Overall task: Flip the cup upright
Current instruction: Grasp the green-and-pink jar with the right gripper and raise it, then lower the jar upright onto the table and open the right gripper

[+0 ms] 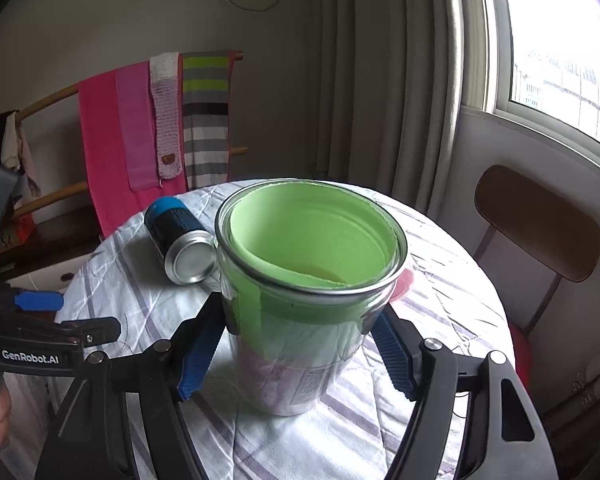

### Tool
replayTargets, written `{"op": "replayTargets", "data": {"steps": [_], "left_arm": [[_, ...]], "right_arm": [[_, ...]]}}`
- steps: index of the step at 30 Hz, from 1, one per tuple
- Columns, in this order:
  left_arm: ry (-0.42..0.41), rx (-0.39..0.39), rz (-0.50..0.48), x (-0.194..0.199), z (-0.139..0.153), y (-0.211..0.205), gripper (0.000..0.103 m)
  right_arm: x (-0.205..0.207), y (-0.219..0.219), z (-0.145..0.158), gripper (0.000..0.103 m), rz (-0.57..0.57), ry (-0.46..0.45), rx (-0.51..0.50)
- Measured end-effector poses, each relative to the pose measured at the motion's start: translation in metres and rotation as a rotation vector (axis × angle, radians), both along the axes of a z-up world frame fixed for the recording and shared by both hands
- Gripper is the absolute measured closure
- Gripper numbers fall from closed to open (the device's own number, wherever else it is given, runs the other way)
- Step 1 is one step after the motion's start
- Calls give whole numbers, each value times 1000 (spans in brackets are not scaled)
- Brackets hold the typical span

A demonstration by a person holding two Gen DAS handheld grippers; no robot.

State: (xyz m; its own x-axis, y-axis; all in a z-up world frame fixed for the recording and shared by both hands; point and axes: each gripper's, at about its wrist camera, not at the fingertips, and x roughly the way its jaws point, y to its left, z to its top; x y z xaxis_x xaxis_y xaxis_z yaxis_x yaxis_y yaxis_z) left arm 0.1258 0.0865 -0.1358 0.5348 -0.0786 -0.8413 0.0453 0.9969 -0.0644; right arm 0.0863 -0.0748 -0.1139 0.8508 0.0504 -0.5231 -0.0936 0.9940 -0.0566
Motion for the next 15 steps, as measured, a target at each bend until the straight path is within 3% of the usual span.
{"op": "replayTargets", "data": {"steps": [4,12,15], "left_arm": [[2,17,-1,-2,-1,-5,7],[-4,22,3,-7,3,-7,7],[-4,18,5,-9,4,-8,7]], "right_arm": [[-1,6,-3,30,20,17,-67],[-6,0,-1,29,46,44,-30],[-7,2,-1,23,44,51,-40]]}}
